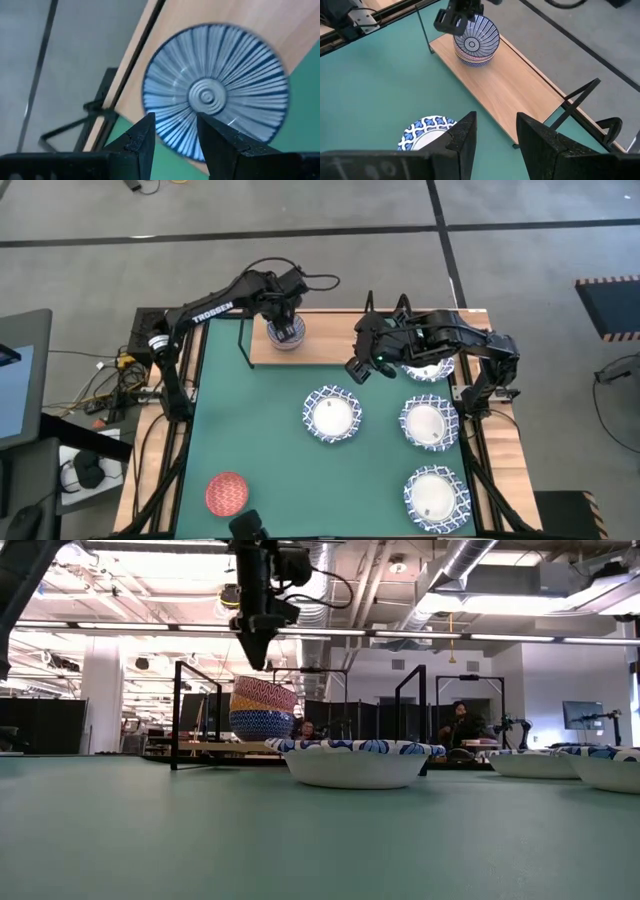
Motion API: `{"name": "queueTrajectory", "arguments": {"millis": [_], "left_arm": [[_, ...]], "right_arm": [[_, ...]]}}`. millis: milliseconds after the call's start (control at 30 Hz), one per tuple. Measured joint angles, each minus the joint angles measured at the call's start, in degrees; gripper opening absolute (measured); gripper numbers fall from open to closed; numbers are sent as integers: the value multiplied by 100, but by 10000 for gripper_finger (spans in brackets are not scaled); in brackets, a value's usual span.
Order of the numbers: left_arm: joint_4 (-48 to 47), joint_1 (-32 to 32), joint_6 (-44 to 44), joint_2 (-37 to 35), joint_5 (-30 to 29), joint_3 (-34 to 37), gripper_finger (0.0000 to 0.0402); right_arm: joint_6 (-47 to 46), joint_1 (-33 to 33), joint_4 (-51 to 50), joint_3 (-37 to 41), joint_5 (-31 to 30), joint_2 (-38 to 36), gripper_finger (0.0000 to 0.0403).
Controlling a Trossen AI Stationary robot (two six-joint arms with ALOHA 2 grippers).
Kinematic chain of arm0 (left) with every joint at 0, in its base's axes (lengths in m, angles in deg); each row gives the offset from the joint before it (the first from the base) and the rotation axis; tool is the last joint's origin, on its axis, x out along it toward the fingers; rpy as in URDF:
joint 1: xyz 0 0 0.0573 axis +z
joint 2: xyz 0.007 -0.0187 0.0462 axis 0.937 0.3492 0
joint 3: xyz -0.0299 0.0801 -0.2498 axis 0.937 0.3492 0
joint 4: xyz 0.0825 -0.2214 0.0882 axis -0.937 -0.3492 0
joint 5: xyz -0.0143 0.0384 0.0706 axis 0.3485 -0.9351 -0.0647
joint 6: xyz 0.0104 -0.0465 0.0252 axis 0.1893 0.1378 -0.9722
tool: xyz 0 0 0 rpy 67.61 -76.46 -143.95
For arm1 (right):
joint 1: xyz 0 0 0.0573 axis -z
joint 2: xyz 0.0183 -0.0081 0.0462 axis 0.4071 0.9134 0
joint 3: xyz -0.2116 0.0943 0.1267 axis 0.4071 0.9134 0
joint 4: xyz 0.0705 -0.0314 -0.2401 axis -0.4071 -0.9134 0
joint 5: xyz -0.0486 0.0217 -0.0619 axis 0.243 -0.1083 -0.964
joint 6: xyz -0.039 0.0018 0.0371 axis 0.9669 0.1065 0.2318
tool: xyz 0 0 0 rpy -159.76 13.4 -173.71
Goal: Place and stack bowls onto a shelf
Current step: Stack the small red bowl on top of the small blue bowl on the shelf
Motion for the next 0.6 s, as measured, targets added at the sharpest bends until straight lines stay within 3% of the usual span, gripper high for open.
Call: {"name": "queueTrajectory", "arguments": {"millis": [267,433,600], "left_arm": [[-68,129,148,-36,105,0,130],[-306,90,405,-428,412,0,130],[-269,6,669,-961,365,0,130]], "right_arm": [[-2,-61,-2,0,-19,0,163],[190,-28,-18,0,-48,0,163],[463,121,-20,0,-7,191,163]]}}
